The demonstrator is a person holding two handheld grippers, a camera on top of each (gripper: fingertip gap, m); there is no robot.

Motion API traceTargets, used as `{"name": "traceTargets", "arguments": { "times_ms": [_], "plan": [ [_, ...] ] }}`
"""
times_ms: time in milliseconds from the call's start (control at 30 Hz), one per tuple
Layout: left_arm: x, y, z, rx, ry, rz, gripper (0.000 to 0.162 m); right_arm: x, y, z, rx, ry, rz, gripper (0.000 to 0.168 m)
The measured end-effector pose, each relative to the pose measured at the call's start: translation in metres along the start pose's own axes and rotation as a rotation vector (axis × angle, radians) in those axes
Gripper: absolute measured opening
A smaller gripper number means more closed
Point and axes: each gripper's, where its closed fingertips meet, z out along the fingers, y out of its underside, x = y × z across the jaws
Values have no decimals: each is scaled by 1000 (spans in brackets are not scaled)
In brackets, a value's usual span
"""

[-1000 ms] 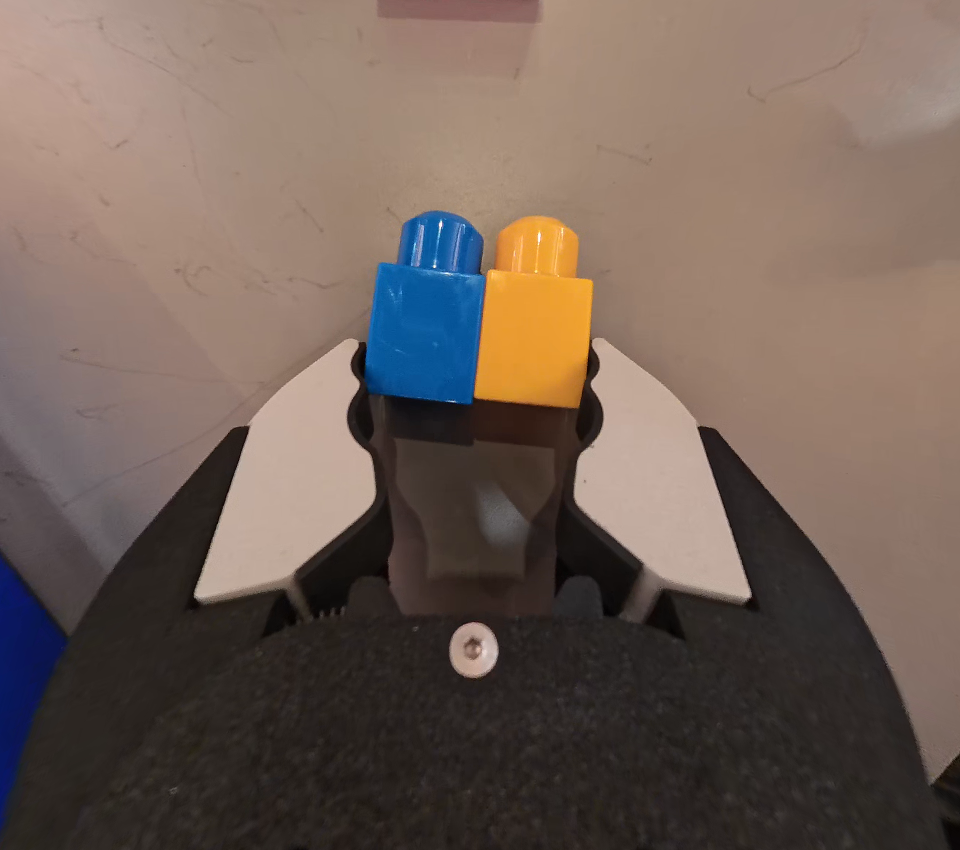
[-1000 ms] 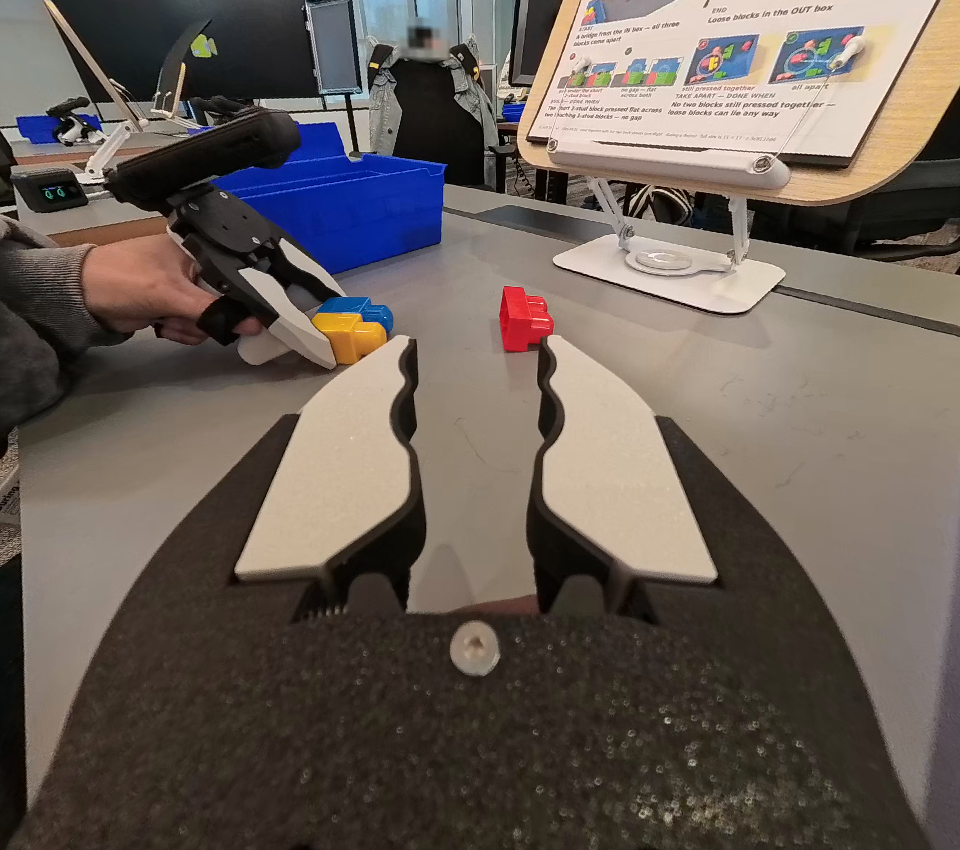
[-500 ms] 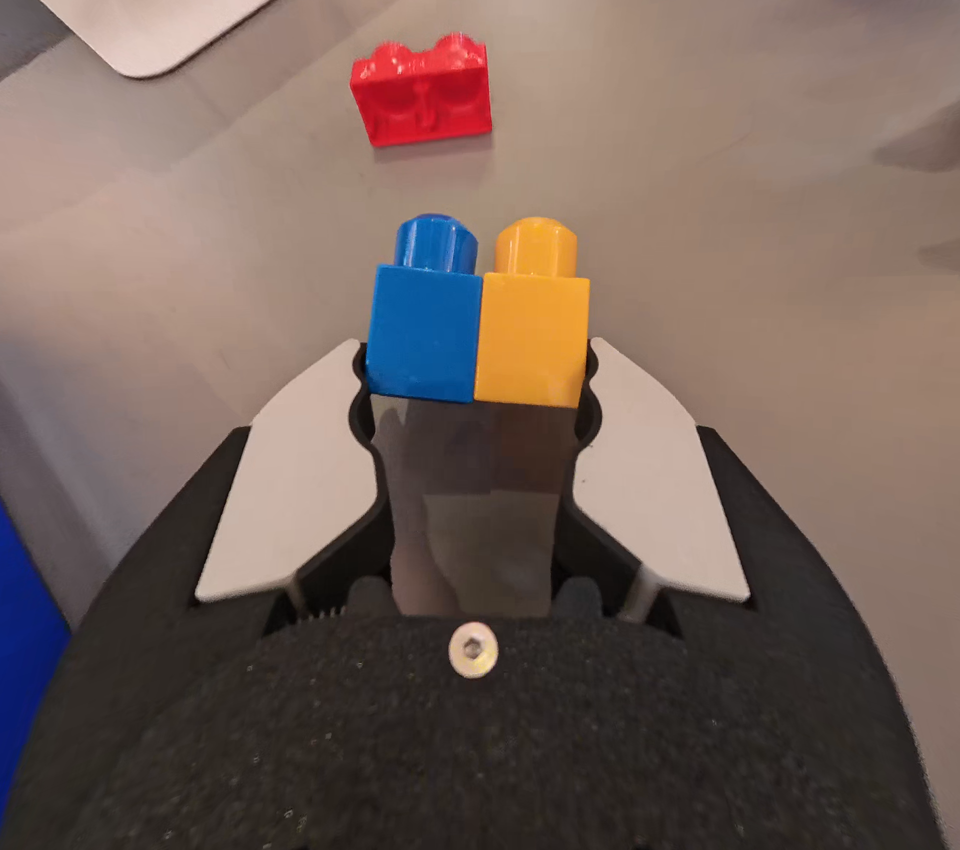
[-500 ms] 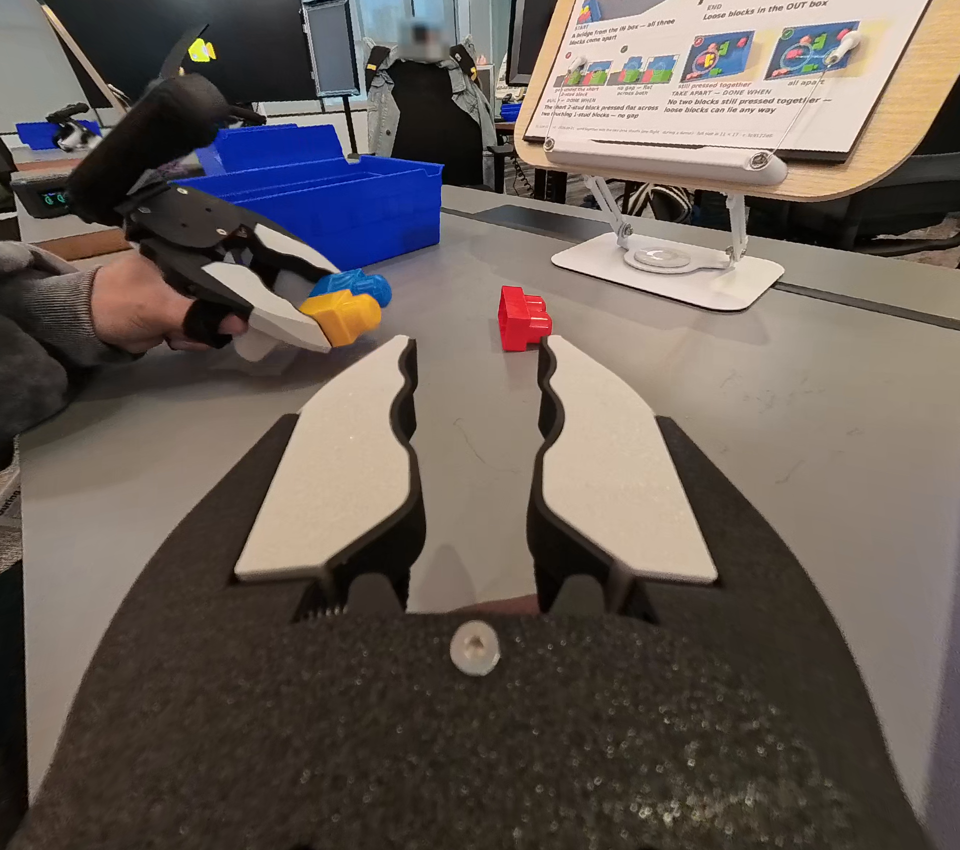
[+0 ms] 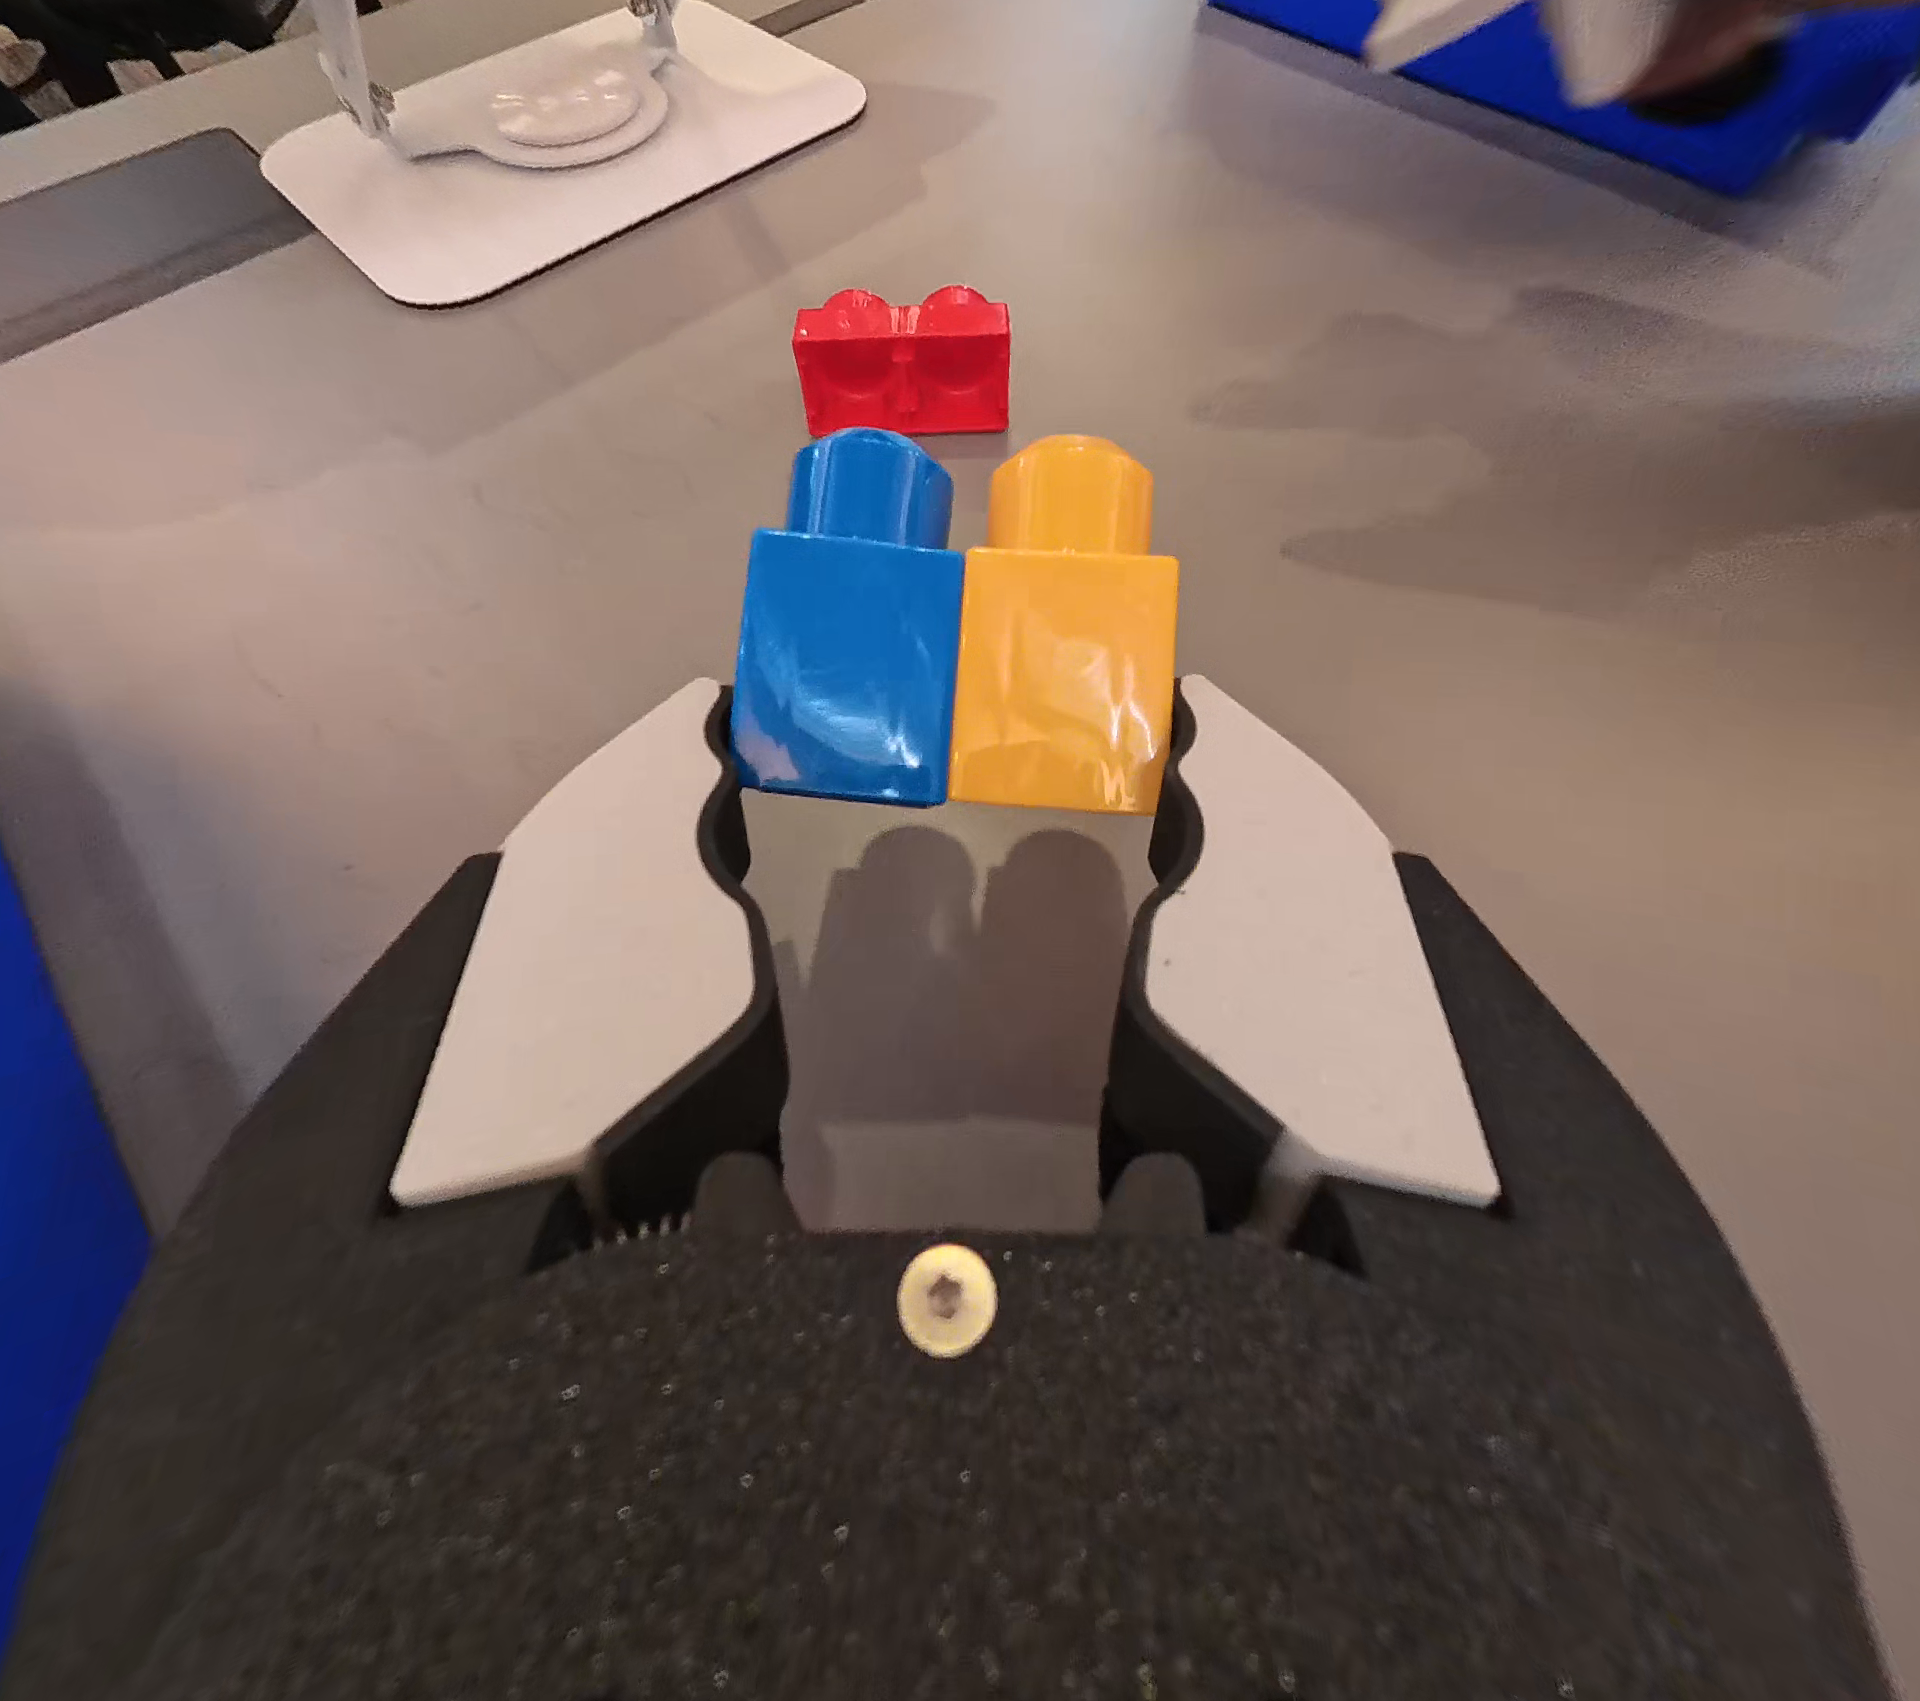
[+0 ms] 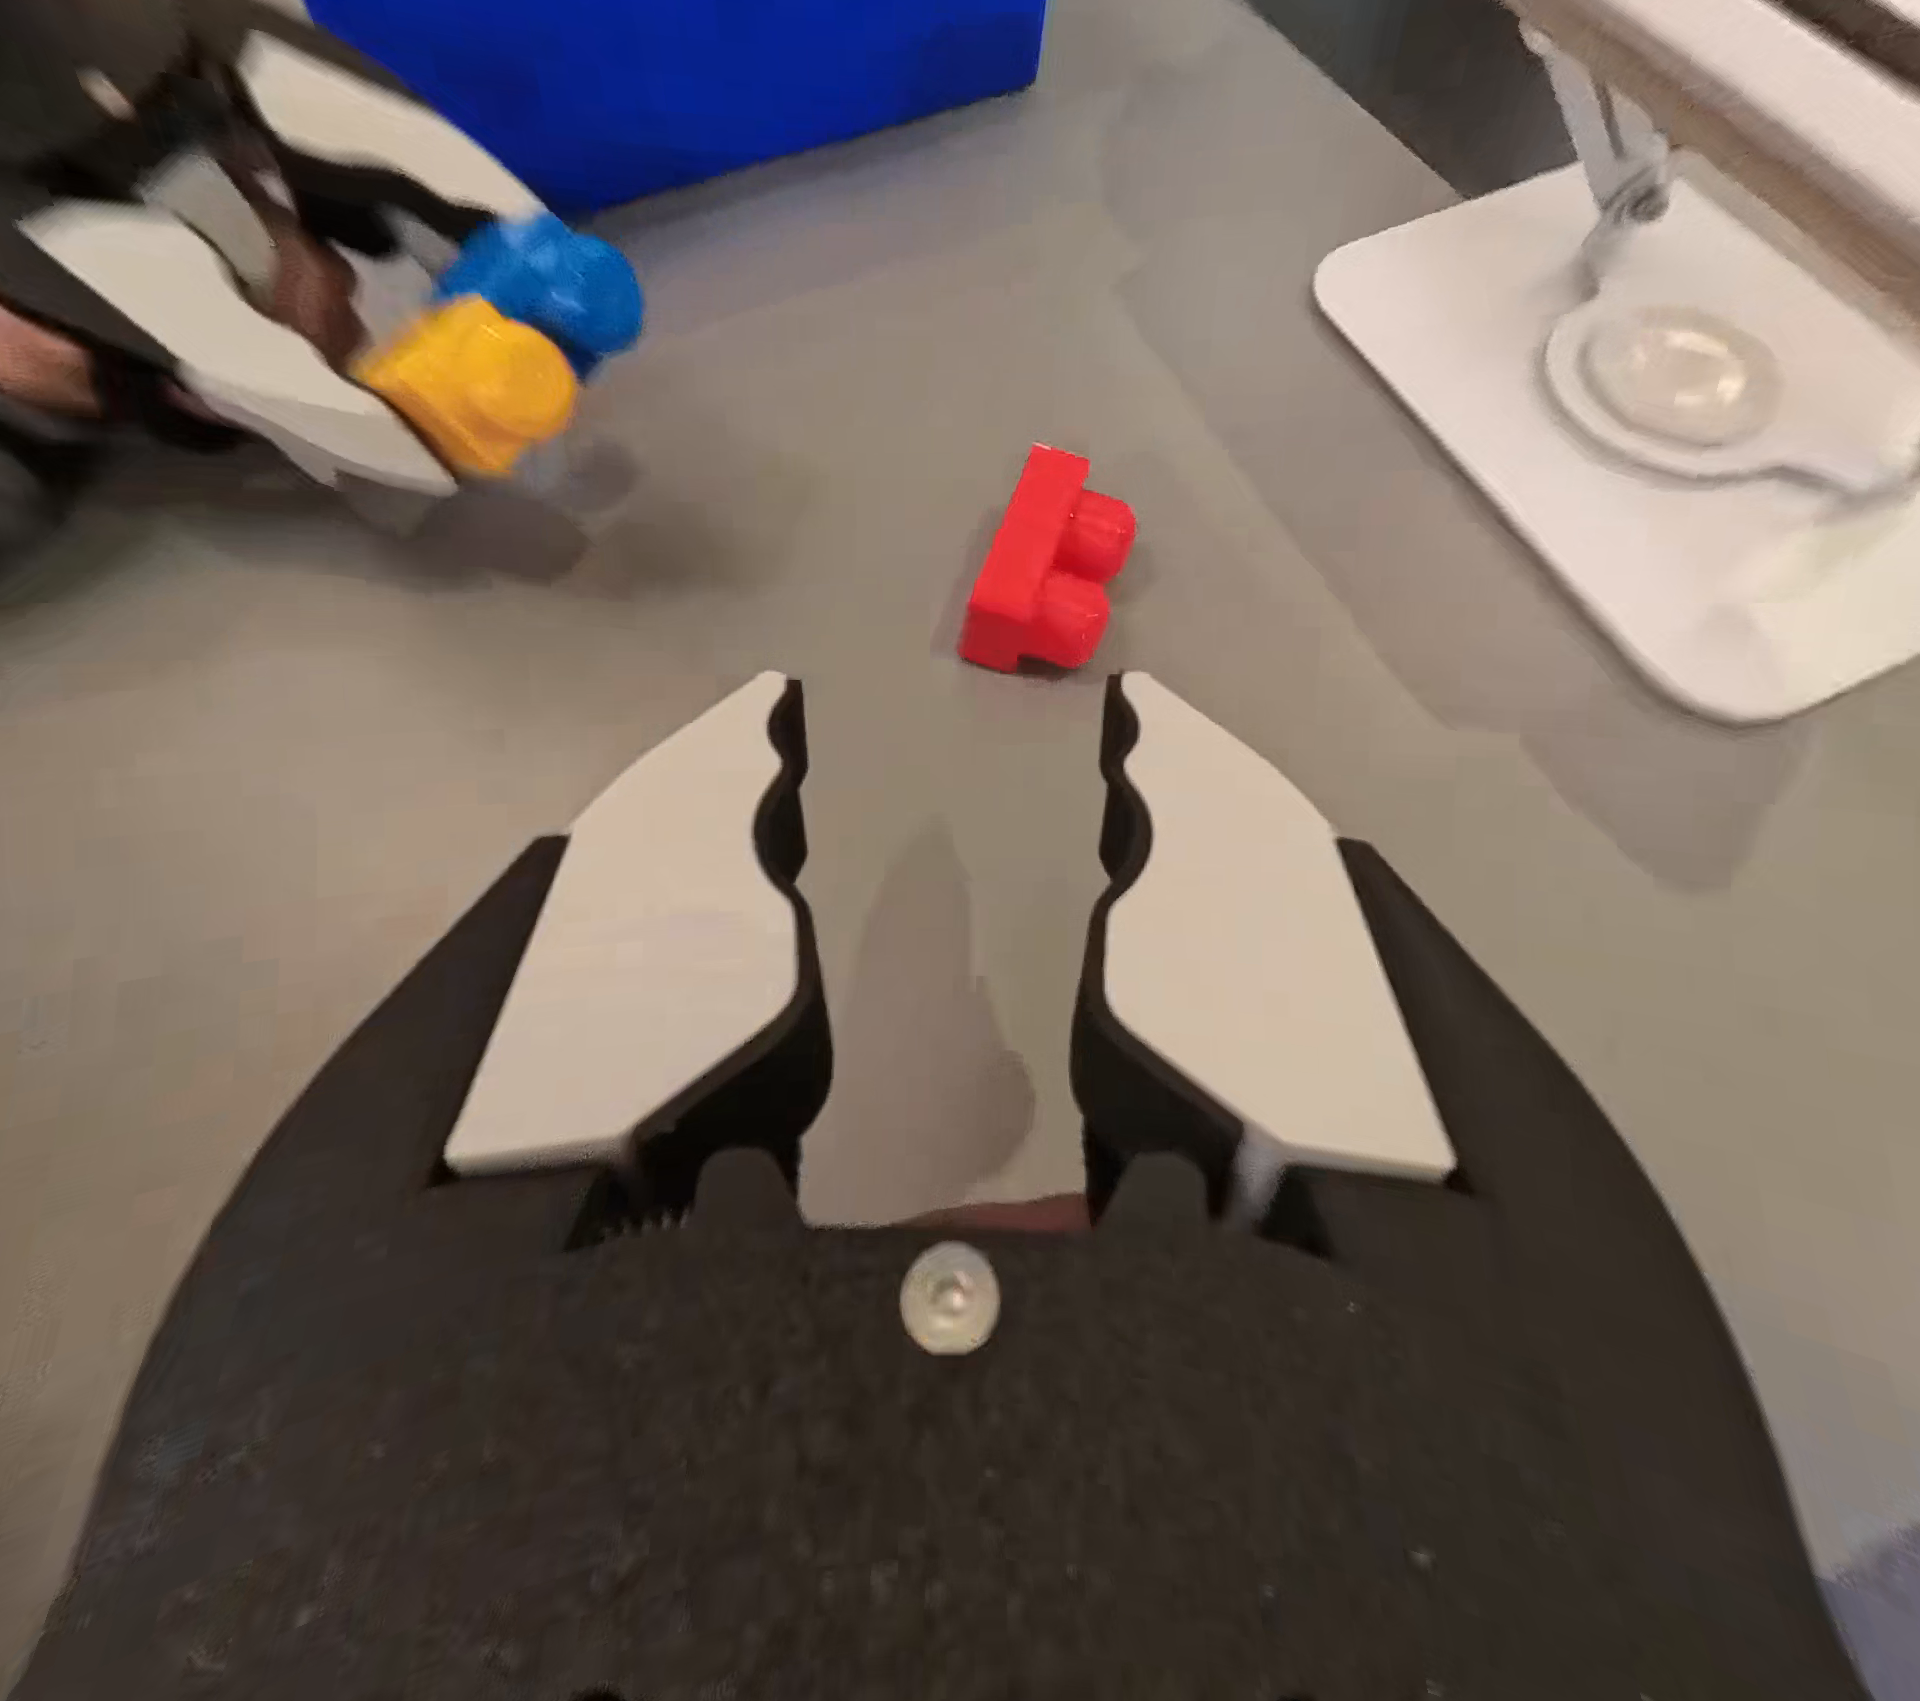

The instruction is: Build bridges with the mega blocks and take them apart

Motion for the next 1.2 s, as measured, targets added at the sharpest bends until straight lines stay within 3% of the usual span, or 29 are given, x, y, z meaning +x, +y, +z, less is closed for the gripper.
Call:
{"name": "traceTargets", "arguments": {
  "times_ms": [167, 267, 367, 600, 833, 967, 1133, 1167, 1200],
  "plan": [
    [6, 4, 1, -13, 27, 5, 76, 13, -15, 30, -198, -118, -335, 59],
    [9, 6, 1, -18, 41, 8, 76, 32, -1, 48, -419, -139, -552, 59],
    [9, 6, 1, -13, 53, -10, 76, 49, 21, 65, -518, -206, -688, 59],
    [10, 8, 3, -19, 87, -36, 76, 45, 24, 106, -337, -340, -772, 64],
    [6, 12, 11, -51, 86, -28, 76, 26, 21, 123, -273, -464, -791, 58],
    [-6, 12, 17, -77, 40, 13, 76, 16, 2, 115, -259, -437, -830, 57],
    [-16, -7, 23, -67, -5, 107, 76, 6, -28, 80, -245, -305, -876, 57],
    [-17, -13, 24, -66, -23, 148, 76, 5, -33, 72, -239, -259, -871, 53],
    [-18, -20, 25, -61, -43, 189, 76, 4, -38, 63, -234, -214, -879, 28]
  ]
}}
